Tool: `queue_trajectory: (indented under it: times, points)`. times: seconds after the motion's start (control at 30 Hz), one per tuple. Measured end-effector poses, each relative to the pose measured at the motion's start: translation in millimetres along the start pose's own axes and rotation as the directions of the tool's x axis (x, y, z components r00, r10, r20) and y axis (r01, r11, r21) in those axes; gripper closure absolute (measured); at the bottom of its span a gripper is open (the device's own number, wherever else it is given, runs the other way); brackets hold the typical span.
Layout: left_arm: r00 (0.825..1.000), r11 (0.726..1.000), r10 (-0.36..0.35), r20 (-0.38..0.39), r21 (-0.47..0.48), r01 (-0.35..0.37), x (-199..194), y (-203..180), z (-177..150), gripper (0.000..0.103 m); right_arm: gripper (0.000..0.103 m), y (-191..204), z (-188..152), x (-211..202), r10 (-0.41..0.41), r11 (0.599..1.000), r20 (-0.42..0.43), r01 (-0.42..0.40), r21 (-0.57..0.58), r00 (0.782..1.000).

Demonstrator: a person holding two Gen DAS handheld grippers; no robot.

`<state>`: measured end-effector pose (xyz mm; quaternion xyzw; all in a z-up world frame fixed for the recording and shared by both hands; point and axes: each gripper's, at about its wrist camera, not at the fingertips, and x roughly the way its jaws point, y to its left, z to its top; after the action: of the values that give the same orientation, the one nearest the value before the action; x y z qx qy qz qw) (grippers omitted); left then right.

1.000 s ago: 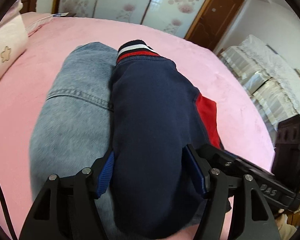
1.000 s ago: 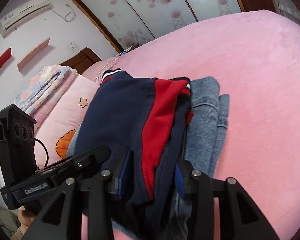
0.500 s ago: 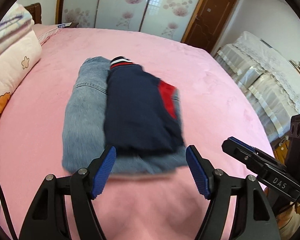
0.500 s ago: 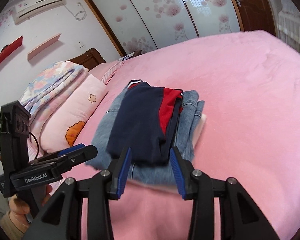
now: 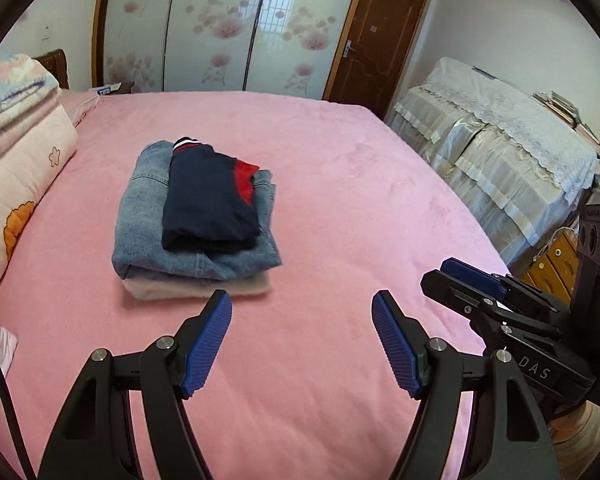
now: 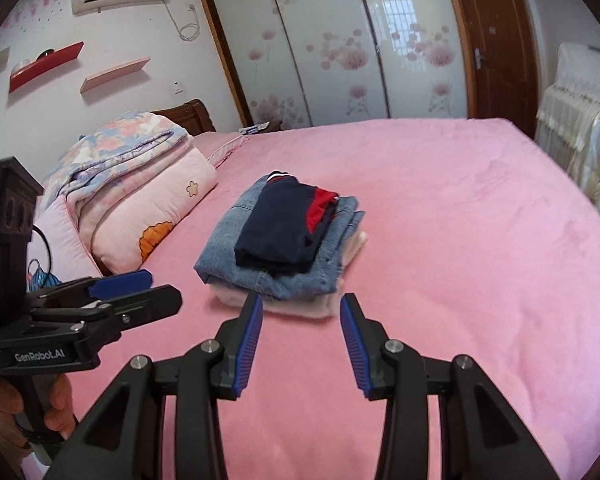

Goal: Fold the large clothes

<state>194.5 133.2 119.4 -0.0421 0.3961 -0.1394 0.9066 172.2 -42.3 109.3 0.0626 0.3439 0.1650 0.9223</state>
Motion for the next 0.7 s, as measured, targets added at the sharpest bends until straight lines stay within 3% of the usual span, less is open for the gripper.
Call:
queue_trajectory:
  times: [0.17, 0.43, 0.7]
  points:
    - [0.999, 1.0, 0.026, 0.028, -0.001, -0.026, -33, -29, -23, 0.032, 0.062, -1, -21, -43, -0.001, 1.0, 0.017, 0.001, -0.008, 1.0]
    - [0.994, 0.993, 0.075, 0.085, 0.081, -0.082, -79, -80, -55, 0.031, 0.062, -5, -49, -95, 0.016, 1.0, 0.032, -0.015, -0.009, 0.999]
    - [0.984, 0.985, 0.119, 0.133, 0.108, -0.134, -114, -120, -88, 0.024, 0.062, -7, -69, -138, 0.023, 1.0, 0.061, -0.024, 0.018, 0.998]
